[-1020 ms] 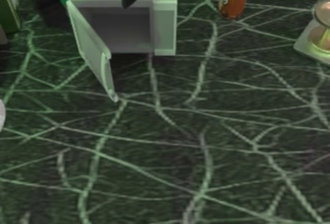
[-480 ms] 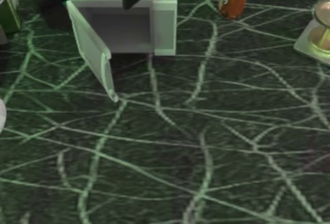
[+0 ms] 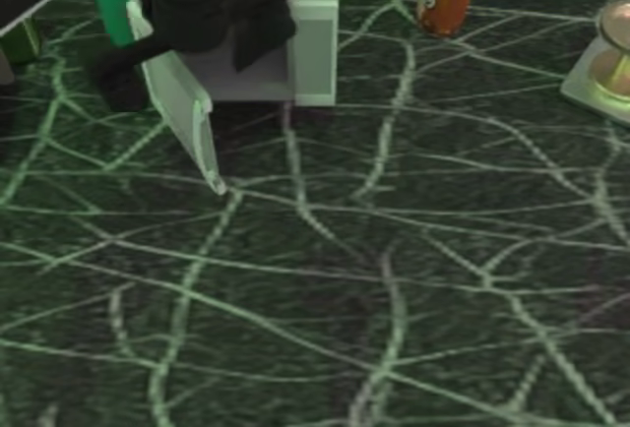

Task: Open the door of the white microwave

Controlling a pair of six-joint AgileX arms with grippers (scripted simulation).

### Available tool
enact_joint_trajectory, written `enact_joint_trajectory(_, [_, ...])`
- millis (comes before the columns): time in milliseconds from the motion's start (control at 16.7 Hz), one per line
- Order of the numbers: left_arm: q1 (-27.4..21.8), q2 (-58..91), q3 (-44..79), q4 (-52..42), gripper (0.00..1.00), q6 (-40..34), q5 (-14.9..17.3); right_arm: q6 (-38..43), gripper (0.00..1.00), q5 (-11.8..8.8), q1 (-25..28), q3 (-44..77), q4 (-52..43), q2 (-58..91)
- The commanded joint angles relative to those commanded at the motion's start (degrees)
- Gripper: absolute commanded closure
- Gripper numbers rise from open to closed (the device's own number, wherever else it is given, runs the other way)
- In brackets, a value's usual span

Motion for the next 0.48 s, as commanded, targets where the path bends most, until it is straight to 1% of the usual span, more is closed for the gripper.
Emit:
enact_joint_trajectory(180, [0.63, -0.74, -5.18, 4.84, 0.0, 0.67, 0.08, 0.0, 0.0, 0.0, 0.0, 0.0, 0.0, 0.0])
enact_joint_trajectory(480, [0.71, -0.8, -5.71, 5.34, 0.0, 0.75, 0.09, 0.0, 0.0, 0.0, 0.0, 0.0, 0.0, 0.0])
